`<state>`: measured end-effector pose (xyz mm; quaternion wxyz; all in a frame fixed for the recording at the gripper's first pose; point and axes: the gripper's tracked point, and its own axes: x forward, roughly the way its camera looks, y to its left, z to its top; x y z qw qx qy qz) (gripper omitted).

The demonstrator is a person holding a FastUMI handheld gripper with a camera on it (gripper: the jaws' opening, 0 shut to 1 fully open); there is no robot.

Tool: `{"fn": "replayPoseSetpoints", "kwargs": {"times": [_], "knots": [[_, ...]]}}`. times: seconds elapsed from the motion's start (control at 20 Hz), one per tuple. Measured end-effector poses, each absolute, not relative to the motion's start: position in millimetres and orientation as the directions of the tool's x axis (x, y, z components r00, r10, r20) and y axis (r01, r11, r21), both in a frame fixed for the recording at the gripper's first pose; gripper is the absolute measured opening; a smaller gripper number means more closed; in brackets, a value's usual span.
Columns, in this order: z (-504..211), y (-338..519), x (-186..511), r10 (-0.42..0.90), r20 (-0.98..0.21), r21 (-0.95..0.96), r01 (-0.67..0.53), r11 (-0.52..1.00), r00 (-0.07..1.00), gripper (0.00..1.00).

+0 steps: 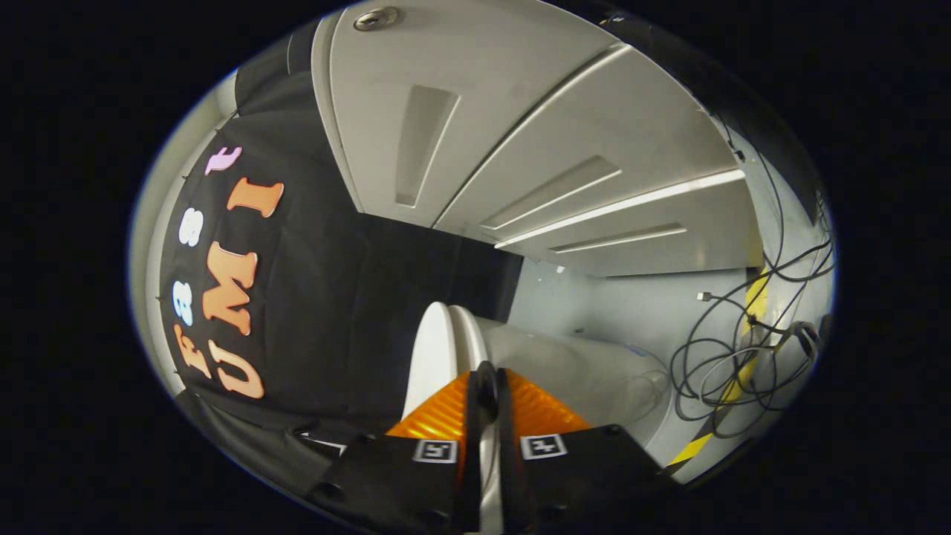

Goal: Open the toilet lid.

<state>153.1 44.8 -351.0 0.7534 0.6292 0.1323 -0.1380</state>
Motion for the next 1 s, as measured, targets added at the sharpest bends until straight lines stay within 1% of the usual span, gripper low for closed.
{"fn": "replayPoseSetpoints", "kwargs": {"times": [0.15,0.25,0.6,0.8,0.9,1.0], "knots": [[-344,44,153,-0.047,-0.344,0.922,0.347,0.171,0.938,0.11],[-338,44,151,-0.056,-0.341,0.913,0.345,0.219,0.938,0.08],[-271,49,158,-0.071,-0.220,0.901,0.230,0.367,0.973,0.08],[-238,56,163,-0.071,-0.222,0.865,0.230,0.445,0.973,0.08],[-213,60,167,-0.078,-0.196,0.860,0.209,0.466,0.978,0.08],[-180,71,170,-0.074,-0.149,0.832,0.165,0.530,0.986,0.08]]}}
